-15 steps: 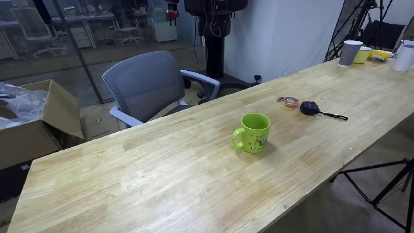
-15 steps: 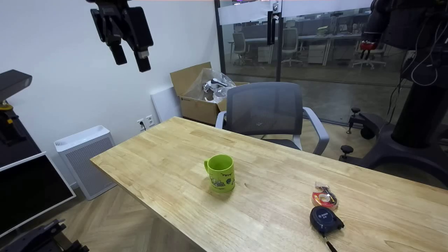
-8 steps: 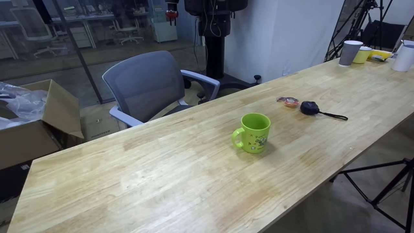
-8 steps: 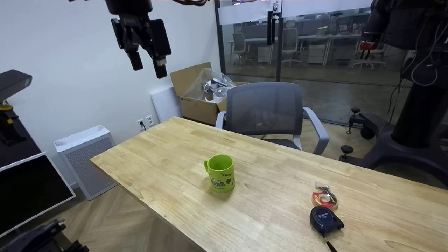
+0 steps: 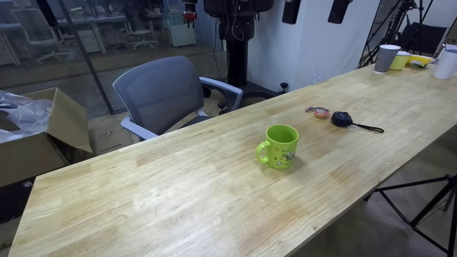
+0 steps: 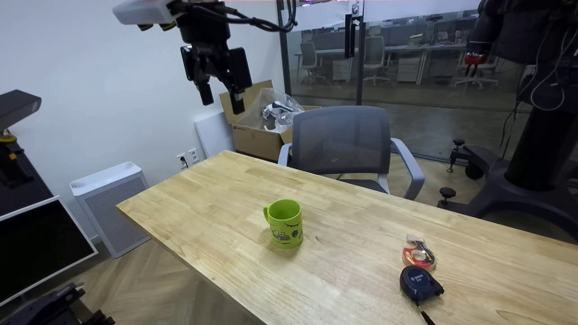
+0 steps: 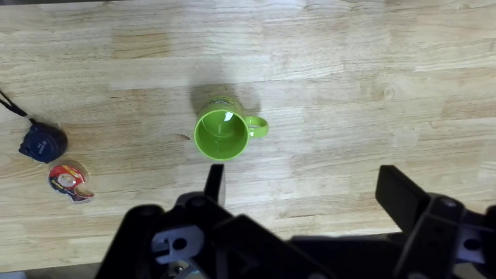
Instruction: Move the mug to the right
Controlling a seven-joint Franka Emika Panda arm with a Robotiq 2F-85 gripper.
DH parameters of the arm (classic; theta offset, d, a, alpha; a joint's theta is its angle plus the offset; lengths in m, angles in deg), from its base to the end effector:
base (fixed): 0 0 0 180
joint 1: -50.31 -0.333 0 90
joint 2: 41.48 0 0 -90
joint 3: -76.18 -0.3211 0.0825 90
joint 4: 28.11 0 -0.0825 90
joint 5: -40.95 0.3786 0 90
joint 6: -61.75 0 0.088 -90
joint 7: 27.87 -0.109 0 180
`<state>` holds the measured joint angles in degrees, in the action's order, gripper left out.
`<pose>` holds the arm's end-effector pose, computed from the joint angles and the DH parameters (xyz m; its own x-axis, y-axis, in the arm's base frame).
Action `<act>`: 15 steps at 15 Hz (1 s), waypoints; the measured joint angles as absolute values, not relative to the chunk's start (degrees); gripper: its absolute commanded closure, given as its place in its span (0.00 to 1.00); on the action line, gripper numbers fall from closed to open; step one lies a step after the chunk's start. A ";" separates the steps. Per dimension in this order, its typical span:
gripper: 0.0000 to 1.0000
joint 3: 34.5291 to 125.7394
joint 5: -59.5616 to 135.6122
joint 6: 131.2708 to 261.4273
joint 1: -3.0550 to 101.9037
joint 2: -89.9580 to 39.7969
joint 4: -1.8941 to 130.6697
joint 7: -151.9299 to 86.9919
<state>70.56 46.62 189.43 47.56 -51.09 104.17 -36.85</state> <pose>0.4825 0.0751 0.4272 0.9948 -0.0711 0.0735 -0.0652 -0.9947 -0.0793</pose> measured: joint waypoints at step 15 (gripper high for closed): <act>0.00 72.92 42.01 189.51 48.09 -34.92 95.48 -38.99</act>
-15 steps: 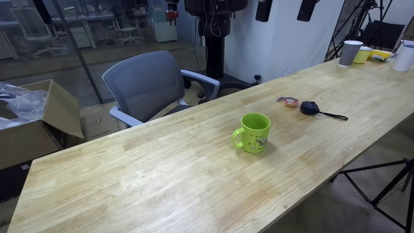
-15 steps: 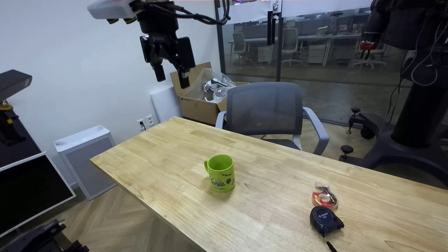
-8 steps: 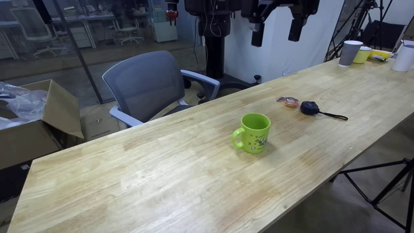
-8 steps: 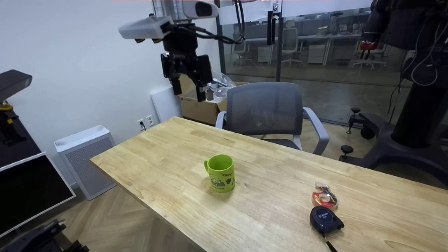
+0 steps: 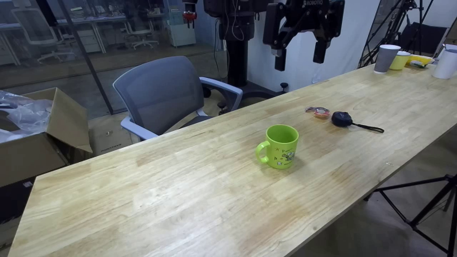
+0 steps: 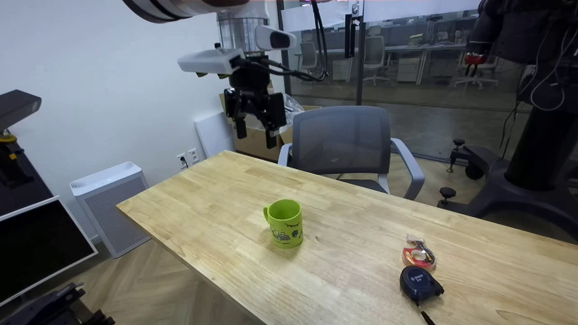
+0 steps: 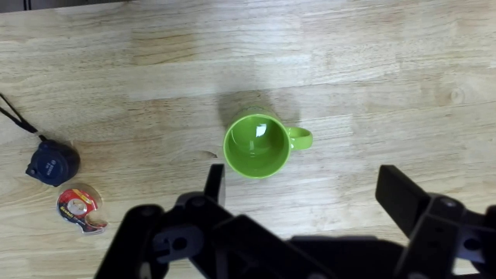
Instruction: Move the mug to the right
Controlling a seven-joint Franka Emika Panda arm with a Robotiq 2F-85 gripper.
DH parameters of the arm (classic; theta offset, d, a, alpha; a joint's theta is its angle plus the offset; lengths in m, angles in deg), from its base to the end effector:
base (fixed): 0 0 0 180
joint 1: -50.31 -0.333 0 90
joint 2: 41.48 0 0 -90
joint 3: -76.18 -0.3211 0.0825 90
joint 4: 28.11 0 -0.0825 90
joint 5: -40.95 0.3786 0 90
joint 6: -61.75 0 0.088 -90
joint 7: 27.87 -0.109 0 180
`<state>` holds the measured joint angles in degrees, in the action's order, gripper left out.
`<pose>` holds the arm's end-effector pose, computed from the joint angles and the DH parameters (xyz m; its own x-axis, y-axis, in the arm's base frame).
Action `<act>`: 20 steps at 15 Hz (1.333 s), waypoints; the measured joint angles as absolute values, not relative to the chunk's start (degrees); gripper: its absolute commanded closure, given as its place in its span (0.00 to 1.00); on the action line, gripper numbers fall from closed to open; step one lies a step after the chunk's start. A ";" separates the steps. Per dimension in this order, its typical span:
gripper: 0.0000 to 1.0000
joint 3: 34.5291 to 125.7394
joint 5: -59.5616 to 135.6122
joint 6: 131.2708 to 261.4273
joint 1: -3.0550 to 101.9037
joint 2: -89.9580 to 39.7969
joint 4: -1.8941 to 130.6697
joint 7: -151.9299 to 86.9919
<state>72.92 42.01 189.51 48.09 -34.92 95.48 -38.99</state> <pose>0.5421 0.0523 0.3490 0.9930 -0.1097 -0.0449 -0.1103 -0.9938 -0.0122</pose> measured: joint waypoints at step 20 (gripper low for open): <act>0.00 76.38 41.48 200.43 48.15 -30.15 95.10 -39.94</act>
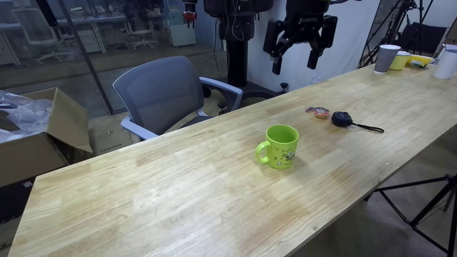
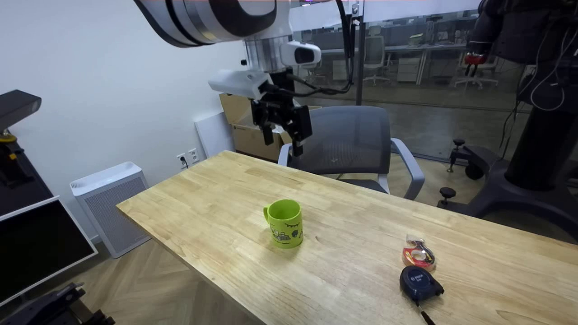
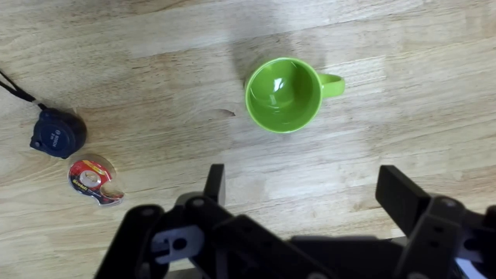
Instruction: Move the mug to the right
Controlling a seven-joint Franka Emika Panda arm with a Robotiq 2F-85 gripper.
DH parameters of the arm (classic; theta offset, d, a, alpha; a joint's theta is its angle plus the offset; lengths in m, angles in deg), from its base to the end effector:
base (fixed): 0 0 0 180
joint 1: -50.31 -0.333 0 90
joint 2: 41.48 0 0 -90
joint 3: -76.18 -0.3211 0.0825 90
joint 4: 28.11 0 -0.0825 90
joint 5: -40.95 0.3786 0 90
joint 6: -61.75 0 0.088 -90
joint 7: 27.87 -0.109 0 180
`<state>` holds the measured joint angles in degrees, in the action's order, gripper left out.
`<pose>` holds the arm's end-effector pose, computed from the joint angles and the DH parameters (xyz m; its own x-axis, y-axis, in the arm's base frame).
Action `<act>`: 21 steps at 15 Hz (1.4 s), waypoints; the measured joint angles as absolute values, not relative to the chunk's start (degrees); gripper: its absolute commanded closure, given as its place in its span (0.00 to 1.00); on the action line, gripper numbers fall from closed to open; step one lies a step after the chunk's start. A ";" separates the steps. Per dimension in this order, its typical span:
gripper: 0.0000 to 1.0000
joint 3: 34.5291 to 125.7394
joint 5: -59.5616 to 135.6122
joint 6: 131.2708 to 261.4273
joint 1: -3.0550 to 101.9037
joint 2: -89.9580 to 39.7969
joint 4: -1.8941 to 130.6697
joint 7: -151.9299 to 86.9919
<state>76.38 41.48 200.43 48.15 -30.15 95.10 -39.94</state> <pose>0.5670 0.0195 0.3225 0.9808 -0.1823 0.0693 -0.1813 -0.9832 -0.0209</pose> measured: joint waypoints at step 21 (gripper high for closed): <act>0.00 76.47 41.53 200.58 48.14 -27.57 95.11 -39.48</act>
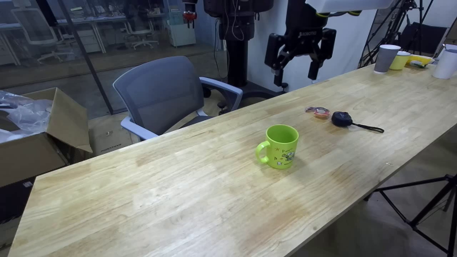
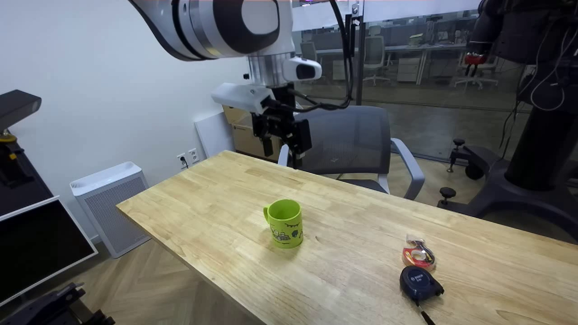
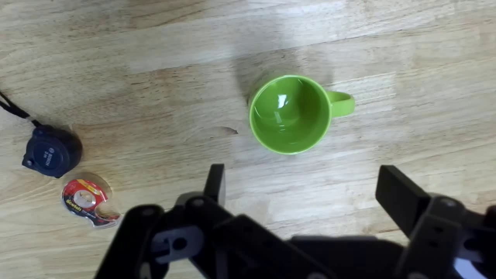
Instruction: Move the mug to the right
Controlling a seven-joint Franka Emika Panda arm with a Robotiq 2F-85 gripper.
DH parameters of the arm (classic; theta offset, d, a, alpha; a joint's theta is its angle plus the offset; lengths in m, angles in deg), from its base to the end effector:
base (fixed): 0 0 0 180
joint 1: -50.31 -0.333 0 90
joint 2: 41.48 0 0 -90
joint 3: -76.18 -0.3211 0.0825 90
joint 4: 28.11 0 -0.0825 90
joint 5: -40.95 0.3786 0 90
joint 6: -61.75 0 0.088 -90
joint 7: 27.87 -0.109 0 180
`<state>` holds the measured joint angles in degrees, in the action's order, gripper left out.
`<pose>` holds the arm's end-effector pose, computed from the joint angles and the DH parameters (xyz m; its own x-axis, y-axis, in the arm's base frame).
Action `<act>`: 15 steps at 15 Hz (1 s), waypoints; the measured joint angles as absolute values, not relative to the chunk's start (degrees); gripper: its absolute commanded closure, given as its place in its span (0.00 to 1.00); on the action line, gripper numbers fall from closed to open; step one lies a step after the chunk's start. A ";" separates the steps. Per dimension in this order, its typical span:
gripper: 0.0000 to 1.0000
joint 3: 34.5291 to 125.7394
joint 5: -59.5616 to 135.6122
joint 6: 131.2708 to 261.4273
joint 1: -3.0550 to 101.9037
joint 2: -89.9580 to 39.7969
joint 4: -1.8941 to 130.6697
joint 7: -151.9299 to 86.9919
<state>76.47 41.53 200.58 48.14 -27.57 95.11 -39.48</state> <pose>0.5662 0.0187 0.2972 0.9839 -0.1763 0.0279 -0.1761 -0.9843 -0.0115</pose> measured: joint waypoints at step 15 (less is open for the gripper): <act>0.00 77.16 42.19 202.18 49.16 -19.00 93.90 -39.28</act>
